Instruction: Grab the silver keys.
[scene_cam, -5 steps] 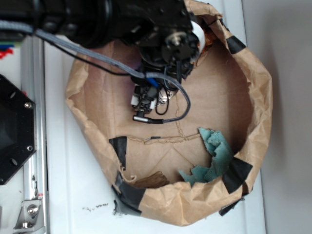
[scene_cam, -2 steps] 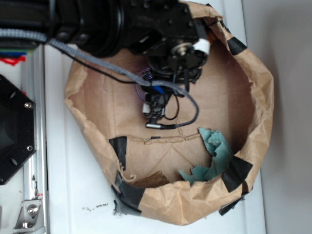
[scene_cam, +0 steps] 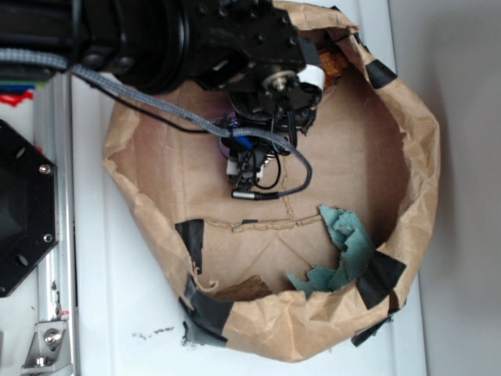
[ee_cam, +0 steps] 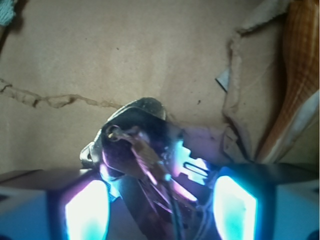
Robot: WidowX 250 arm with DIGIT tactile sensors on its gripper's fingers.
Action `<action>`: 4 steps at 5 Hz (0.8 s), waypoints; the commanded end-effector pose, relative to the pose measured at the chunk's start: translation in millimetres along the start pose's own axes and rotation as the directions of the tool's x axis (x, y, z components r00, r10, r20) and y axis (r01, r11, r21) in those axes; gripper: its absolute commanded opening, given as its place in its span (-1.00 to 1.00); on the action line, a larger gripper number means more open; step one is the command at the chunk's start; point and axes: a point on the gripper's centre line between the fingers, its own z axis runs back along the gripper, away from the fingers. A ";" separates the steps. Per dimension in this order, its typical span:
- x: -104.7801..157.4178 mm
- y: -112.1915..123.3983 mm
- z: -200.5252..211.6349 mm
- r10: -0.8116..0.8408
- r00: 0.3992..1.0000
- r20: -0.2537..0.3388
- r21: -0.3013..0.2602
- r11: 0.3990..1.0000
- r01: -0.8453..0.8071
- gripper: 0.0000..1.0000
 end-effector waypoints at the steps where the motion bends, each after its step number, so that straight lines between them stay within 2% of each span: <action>1: 12.4 -3.0 0.4 0.014 0.999 0.029 0.021 1.000 -0.015 -1.00; 3: 6.7 0.2 6.3 0.002 1.000 0.019 0.026 1.000 -0.002 -1.00; 4: 7.4 1.2 15.9 0.003 1.000 -0.006 0.038 0.999 -0.003 -1.00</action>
